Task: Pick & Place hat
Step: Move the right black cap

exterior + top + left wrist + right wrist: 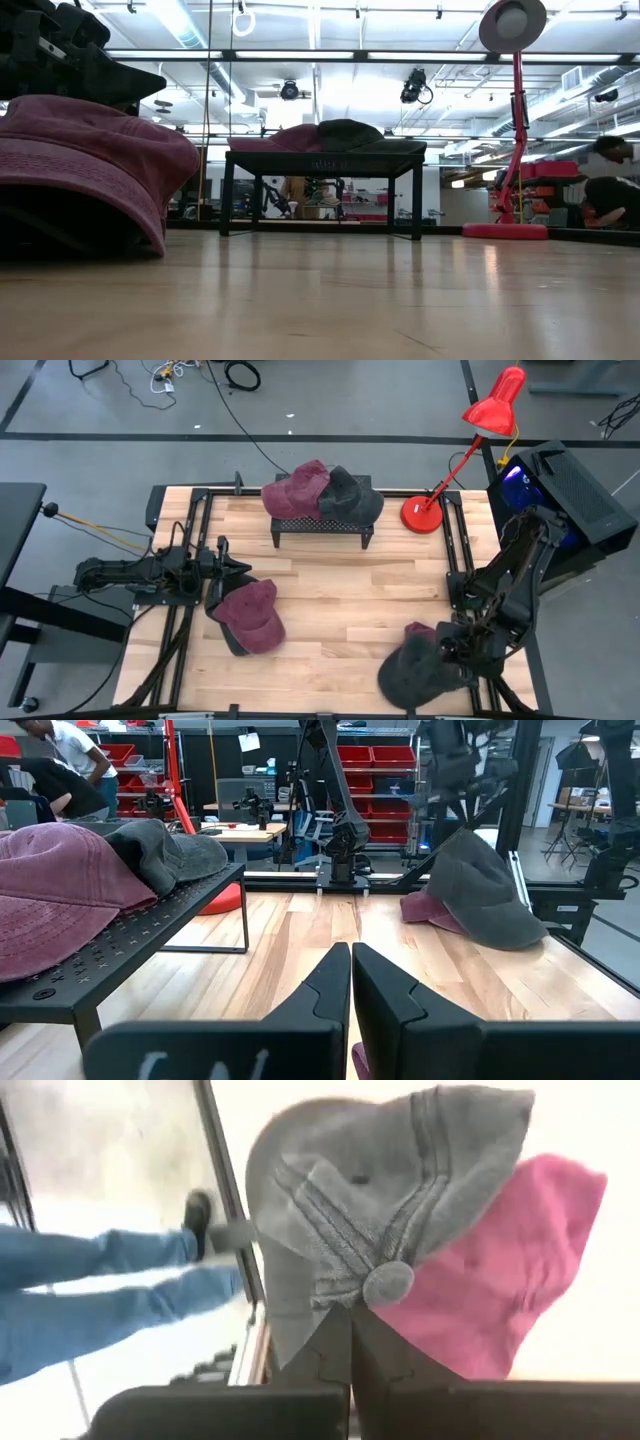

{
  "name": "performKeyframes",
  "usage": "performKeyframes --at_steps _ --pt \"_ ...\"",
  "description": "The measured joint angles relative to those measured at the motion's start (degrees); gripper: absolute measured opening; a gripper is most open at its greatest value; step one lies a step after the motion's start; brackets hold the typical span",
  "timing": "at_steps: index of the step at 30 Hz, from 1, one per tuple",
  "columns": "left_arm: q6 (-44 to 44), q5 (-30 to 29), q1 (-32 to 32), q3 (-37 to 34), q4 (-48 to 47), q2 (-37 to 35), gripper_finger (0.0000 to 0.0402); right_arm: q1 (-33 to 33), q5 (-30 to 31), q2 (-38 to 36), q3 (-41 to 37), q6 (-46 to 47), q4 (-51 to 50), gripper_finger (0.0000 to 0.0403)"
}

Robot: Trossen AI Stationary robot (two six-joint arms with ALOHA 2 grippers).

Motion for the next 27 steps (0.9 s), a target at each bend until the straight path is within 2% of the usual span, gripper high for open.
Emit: performKeyframes --at_steps 9,18,23,27 --pt "0.00 0.00 -0.01 -0.01 0.00 0.00 0.0021 -4.13 8.20 0.00 5.72 -9.90 -1.74 0.0000" --pt "-0.02 0.00 -0.01 0.01 0.00 0.00 0.0021 -8.44 12.26 -0.02 10.48 -19.00 -1.79 0.0000" --pt "0.00 0.00 0.01 -0.01 0.00 0.00 0.0021 -9.06 12.14 -0.02 10.25 -18.82 -1.88 0.0000" --pt "0.00 0.00 0.00 0.01 0.00 0.00 0.0021 -9.03 10.33 0.00 8.99 -13.47 -2.02 0.0005"
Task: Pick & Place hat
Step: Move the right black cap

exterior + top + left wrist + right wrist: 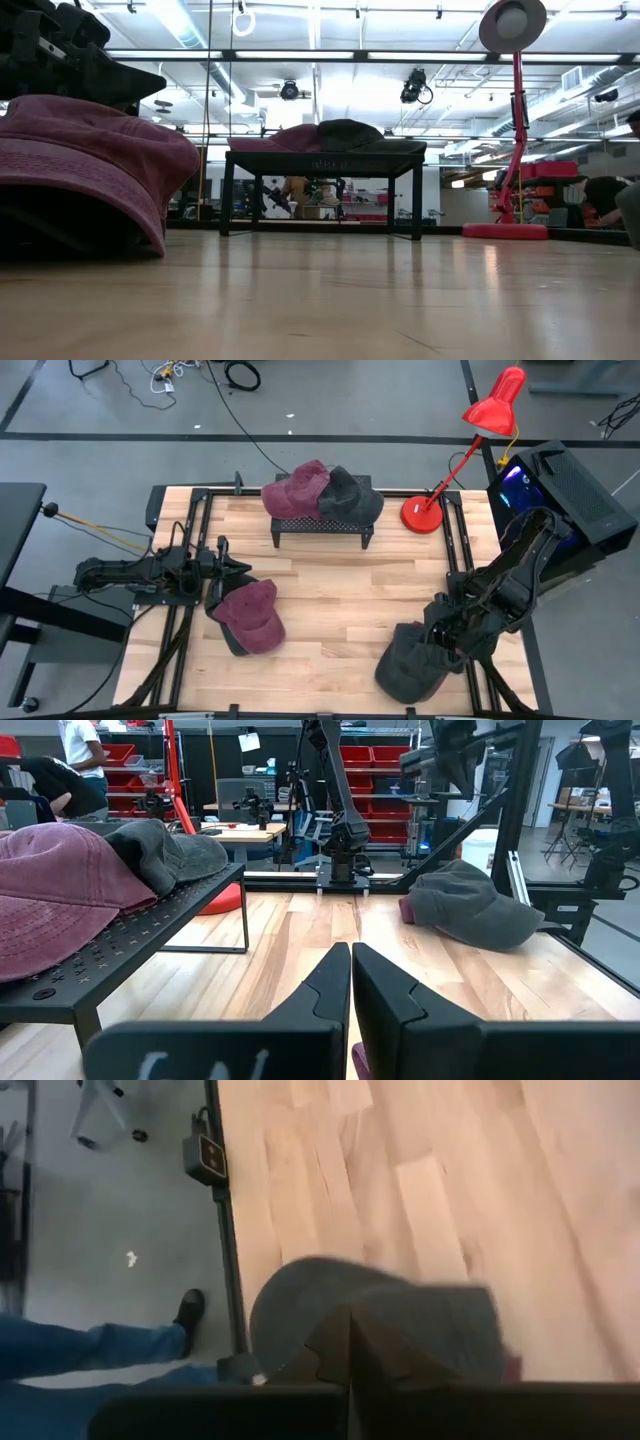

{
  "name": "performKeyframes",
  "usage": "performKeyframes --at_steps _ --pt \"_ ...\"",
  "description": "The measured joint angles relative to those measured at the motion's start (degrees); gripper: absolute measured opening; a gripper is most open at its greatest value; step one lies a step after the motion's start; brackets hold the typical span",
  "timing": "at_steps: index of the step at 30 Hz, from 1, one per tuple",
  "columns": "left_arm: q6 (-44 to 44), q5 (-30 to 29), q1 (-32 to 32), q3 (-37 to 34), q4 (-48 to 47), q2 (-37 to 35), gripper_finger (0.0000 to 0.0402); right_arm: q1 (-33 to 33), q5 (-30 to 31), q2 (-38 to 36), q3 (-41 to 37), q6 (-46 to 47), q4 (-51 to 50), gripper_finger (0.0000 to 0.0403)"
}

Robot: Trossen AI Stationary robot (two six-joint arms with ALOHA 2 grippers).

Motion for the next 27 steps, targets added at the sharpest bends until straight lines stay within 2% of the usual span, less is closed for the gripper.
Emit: performKeyframes --at_steps 4,12,18,27 --pt "0.00 0.00 0.01 0.00 0.00 0.00 0.0021 -0.09 -2.83 0.00 -2.05 6.44 -1.46 0.0037" --pt "0.00 0.00 -0.01 -0.02 0.00 0.00 0.0021 -0.82 -8.93 -1.28 -9.22 15.08 -1.88 0.0150" --pt "-0.01 0.01 0.01 -0.02 0.00 0.00 0.0021 -2.97 -12.74 -5.38 -15.18 18.13 -2.01 0.0225" --pt "0.00 0.00 -0.01 -0.02 0.00 0.00 0.0021 -5.01 -15.37 -10.23 -24.61 19.92 0.08 0.0288"
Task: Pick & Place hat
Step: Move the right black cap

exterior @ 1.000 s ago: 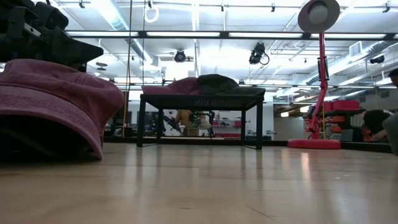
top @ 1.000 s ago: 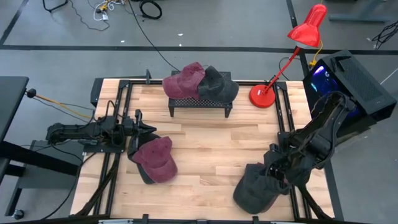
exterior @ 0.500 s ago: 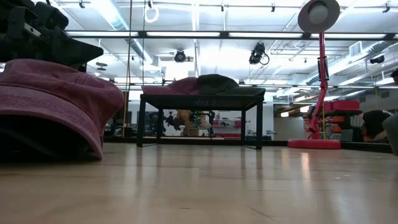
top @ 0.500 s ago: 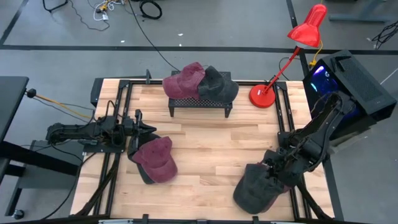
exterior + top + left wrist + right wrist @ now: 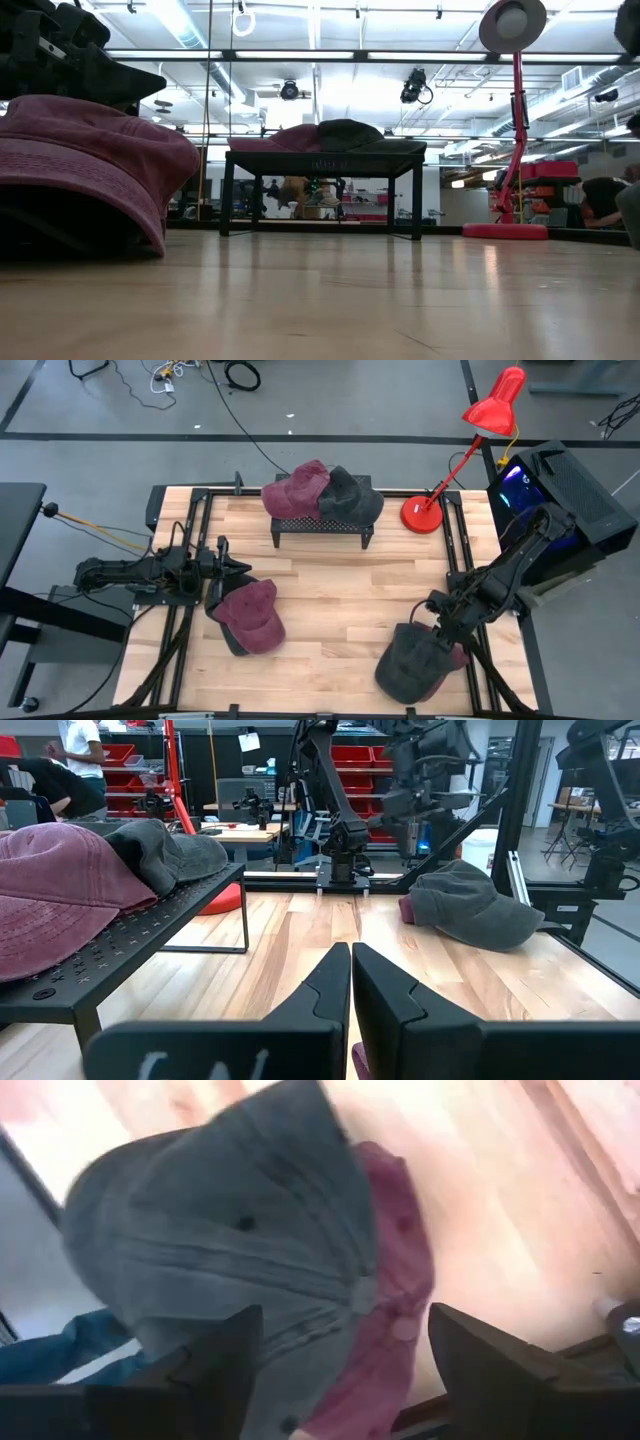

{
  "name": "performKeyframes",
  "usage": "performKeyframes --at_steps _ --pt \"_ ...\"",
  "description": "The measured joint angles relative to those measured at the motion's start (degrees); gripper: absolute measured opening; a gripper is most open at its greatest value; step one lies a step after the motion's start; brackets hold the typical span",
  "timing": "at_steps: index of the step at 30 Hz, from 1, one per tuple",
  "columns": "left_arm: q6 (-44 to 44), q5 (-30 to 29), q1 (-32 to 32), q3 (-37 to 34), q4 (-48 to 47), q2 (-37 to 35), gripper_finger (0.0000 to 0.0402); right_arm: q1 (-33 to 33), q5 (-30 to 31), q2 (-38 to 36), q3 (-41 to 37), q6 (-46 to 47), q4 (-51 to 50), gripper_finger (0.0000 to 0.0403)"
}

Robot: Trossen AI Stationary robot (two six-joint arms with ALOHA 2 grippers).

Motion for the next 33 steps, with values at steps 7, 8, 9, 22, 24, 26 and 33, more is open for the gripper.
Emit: performKeyframes --at_steps 7,8,9,22,24,26,33 --pt "-0.01 0.00 0.01 0.02 0.00 0.00 0.0021 -1.38 -1.76 -3.82 -5.68 0.79 3.11 0.0300" --pt "0.00 0.00 0.02 0.00 0.00 0.00 0.0021 -1.47 -2.15 -4.22 -6.55 0.73 4.47 0.0300" --pt "0.00 0.00 0.00 0.02 0.00 0.00 0.0021 -1.64 -2.44 -4.52 -7.41 0.55 5.99 0.0300" --pt "0.00 0.00 0.00 0.02 0.00 0.00 0.0021 -1.85 -5.94 -7.01 -15.00 -0.70 16.46 0.0300" --pt "0.00 0.00 0.01 0.00 -0.01 0.00 0.0021 -1.85 -6.26 -7.34 -15.70 -0.98 18.53 0.0300" --pt "0.00 0.00 0.00 0.00 0.00 0.00 0.0021 -1.85 -6.89 -7.55 -16.73 -1.15 20.89 0.0300" --pt "0.00 0.00 0.00 0.00 0.00 0.00 0.0021 -1.85 -7.42 -7.54 -17.81 -1.16 24.35 0.0285"
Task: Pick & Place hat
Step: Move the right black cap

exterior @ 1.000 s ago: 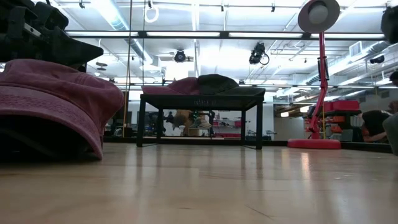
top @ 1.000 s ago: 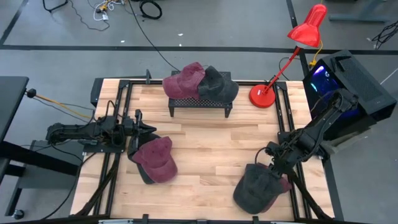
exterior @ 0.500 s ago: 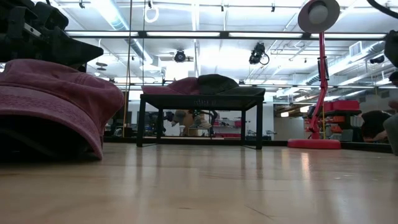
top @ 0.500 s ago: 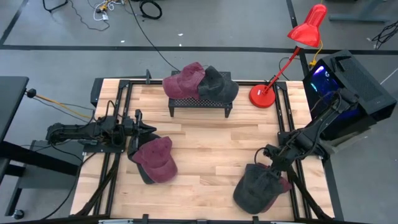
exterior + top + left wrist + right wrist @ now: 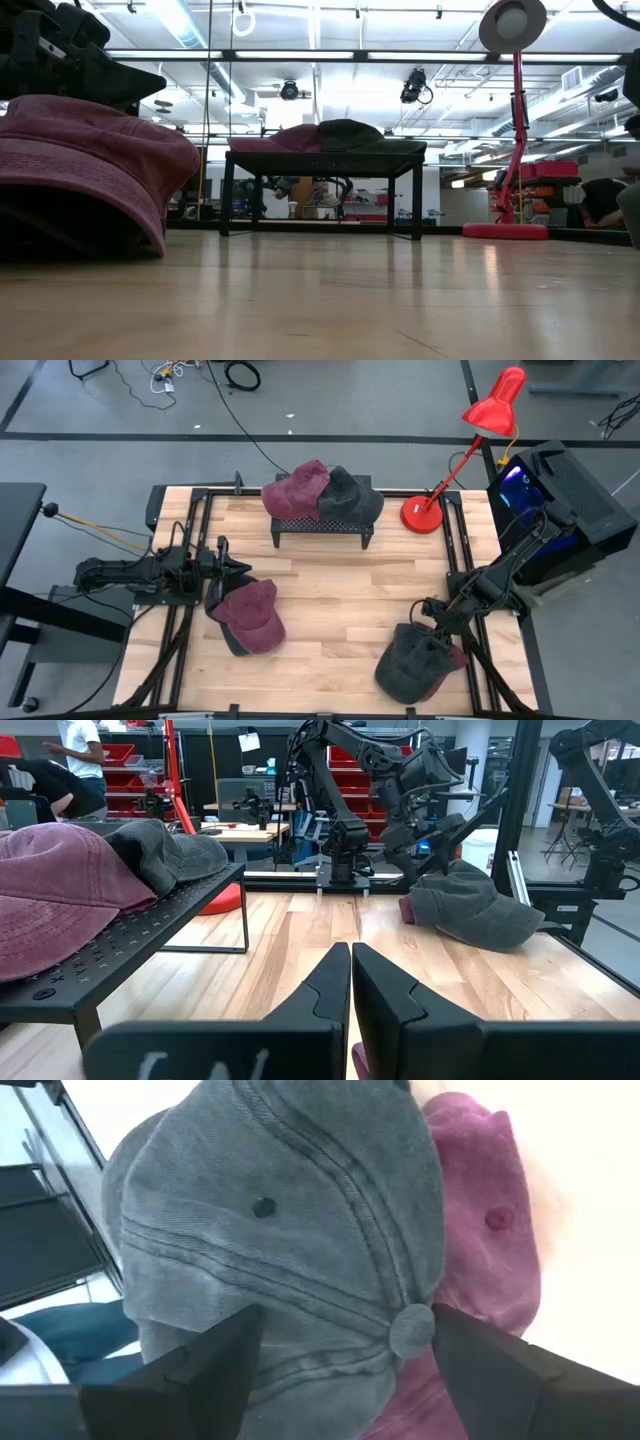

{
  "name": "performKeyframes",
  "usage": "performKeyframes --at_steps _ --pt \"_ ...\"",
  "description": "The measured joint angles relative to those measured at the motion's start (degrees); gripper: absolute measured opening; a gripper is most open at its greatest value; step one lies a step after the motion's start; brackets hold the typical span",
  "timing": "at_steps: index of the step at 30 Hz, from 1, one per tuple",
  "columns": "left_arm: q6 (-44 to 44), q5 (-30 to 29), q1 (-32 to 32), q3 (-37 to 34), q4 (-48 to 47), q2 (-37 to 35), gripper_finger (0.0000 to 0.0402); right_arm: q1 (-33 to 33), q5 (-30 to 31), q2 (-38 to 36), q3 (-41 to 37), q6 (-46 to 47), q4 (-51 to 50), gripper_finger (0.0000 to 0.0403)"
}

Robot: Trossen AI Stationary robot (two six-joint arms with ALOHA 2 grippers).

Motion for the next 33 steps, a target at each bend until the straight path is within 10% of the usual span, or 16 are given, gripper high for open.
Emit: performKeyframes --at_steps 33 --pt "0.00 0.00 0.01 0.02 0.00 0.00 0.0021 0.01 2.21 0.02 2.73 -2.20 2.84 0.0035"
